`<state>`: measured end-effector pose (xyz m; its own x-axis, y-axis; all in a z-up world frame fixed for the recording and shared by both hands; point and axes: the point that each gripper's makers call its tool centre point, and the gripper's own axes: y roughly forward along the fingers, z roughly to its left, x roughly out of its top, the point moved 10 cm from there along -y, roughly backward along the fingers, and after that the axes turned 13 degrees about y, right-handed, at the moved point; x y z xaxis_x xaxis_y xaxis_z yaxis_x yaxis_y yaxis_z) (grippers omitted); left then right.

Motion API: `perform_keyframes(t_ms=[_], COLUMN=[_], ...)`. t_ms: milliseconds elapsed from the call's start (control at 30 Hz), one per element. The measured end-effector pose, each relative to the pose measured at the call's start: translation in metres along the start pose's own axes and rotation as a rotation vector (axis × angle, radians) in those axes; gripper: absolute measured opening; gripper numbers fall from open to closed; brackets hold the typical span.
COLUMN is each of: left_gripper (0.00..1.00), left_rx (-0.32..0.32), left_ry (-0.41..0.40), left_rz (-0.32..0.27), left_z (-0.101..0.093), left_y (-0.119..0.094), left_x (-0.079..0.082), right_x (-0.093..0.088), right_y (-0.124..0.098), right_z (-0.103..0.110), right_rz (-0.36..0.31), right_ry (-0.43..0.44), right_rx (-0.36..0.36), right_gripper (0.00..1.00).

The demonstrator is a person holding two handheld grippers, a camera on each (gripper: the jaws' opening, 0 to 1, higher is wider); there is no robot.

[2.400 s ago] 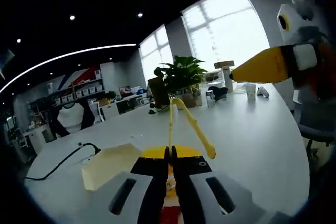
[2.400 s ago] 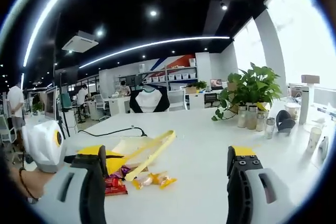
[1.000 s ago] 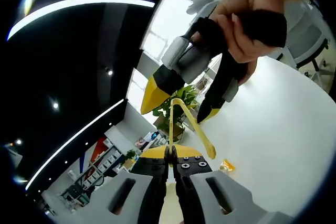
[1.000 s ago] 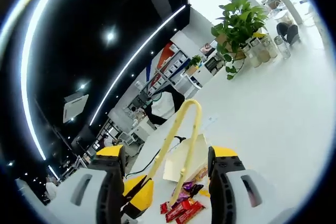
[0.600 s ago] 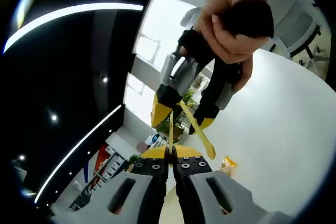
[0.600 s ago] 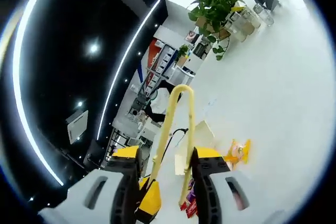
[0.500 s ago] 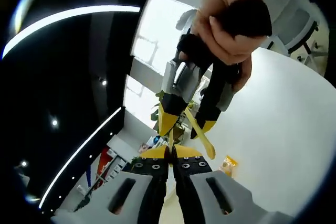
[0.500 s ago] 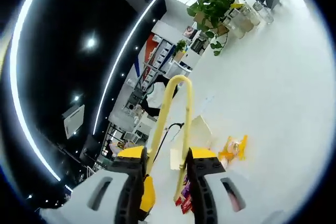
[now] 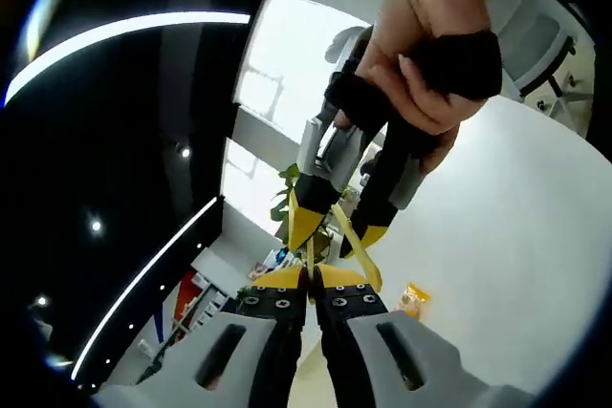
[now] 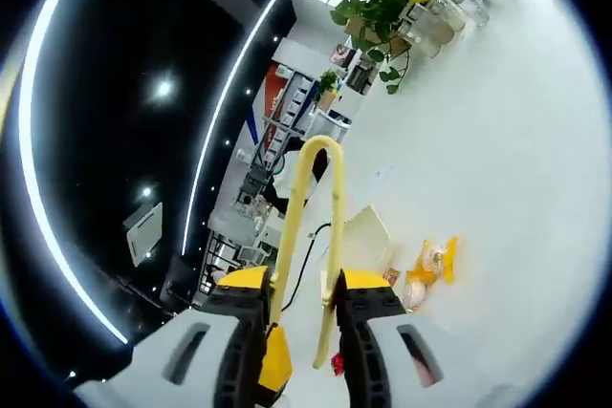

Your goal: Place the target food into the container with the food tongs after gripping and lifting it, then release it inside without dropping or visibly crushing the food.

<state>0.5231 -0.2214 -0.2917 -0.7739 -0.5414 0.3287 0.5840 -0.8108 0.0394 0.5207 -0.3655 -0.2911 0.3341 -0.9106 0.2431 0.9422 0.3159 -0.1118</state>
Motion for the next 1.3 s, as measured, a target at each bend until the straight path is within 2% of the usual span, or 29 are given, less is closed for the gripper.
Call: perform_keyframes(t_ms=[233, 367, 467, 500, 600, 700, 767, 833, 900, 967, 1067, 1100, 1133, 1167, 1200, 1233, 1300], left_gripper=[0.05, 0.1, 0.11, 0.12, 0.18, 0.19, 0.21, 0.25, 0.28, 0.28, 0.33, 0.34, 0.35, 0.35, 0.35, 0.35, 0.35], left_rx=[-0.021, -0.031, -0.042, -0.067, -0.098, -0.07, -0.07, -0.082, -0.087, -0.105, -0.097, -0.1, -0.096, -0.062, -0.046, -0.047, -0.043], left_ry=[-0.099, -0.163, -0.253, -0.32, -0.431, -0.59, -0.652, -0.752, -0.94, -1.071, -1.239, -1.349, -1.415, -1.53, -1.566, -1.567, -1.511], left_rz=[-0.013, -0.017, -0.009, 0.007, 0.027, 0.033, 0.043, 0.045, 0.004, -0.002, -0.07, -0.138, -0.184, -0.203, -0.208, -0.214, -0.191], left_z=[0.001, 0.003, 0.002, 0.001, 0.0, 0.001, 0.002, 0.003, 0.002, 0.002, 0.004, 0.005, 0.006, 0.007, 0.007, 0.006, 0.006], left_y=[-0.003, -0.008, -0.01, -0.012, -0.014, -0.02, -0.022, -0.024, -0.026, -0.028, -0.029, -0.029, -0.03, -0.031, -0.032, -0.032, -0.035], left_x=[-0.003, -0.004, -0.008, -0.01, -0.011, -0.015, -0.019, -0.023, -0.028, -0.032, -0.034, -0.034, -0.035, -0.039, -0.041, -0.043, -0.045], right_x=[-0.002, -0.003, 0.001, 0.002, 0.004, 0.005, 0.005, 0.006, 0.006, 0.006, 0.007, 0.007, 0.007, 0.007, 0.007, 0.007, 0.007], right_y=[0.001, 0.0, 0.0, -0.001, -0.004, -0.005, -0.006, -0.007, -0.01, -0.01, -0.012, -0.012, -0.012, -0.013, -0.013, -0.014, -0.015], right_z=[-0.001, 0.001, 0.004, 0.005, 0.008, 0.007, 0.007, 0.008, 0.008, 0.009, 0.013, 0.015, 0.016, 0.018, 0.02, 0.022, 0.023], right_rz=[-0.001, -0.02, -0.031, -0.038, -0.046, -0.048, -0.05, -0.054, -0.069, -0.069, -0.076, -0.082, -0.082, -0.082, -0.082, -0.082, -0.083], right_ry=[-0.02, -0.023, -0.086, -0.092, -0.105, -0.116, -0.136, -0.157, -0.191, -0.228, -0.215, -0.236, -0.254, -0.272, -0.286, -0.303, -0.313], right_rx=[0.013, 0.048, 0.05, 0.056, 0.083, 0.086, 0.088, 0.093, 0.063, 0.084, 0.118, 0.12, 0.122, 0.125, 0.13, 0.141, 0.148], right_gripper=[0.22, 0.22, 0.22, 0.22, 0.22, 0.22, 0.22, 0.23, 0.23, 0.23, 0.23, 0.23, 0.23, 0.22, 0.22, 0.22, 0.22])
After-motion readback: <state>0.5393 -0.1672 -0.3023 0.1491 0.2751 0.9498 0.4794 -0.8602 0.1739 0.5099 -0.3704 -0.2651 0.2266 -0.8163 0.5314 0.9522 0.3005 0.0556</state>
